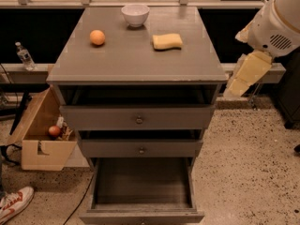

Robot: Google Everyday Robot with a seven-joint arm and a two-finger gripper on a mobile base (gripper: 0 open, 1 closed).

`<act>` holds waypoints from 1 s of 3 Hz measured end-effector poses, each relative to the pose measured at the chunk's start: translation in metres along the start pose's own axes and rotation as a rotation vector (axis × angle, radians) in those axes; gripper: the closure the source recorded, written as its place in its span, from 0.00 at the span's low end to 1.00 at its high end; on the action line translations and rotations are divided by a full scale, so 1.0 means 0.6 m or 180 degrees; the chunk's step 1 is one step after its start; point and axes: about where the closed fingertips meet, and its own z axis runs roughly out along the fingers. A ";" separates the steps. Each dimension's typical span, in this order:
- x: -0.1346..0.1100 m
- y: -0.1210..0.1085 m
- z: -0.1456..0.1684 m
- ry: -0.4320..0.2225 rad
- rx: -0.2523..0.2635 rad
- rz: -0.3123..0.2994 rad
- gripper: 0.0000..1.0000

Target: Place sponge into bottom drawer

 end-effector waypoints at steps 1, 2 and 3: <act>0.000 -0.002 0.001 -0.0013 0.0006 0.0014 0.00; -0.004 -0.049 0.027 -0.0301 0.0147 0.0320 0.00; -0.017 -0.120 0.053 -0.0719 0.0299 0.0647 0.00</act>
Offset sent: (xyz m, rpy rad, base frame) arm 0.0811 -0.0150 -0.0124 0.2703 -0.1191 -0.2035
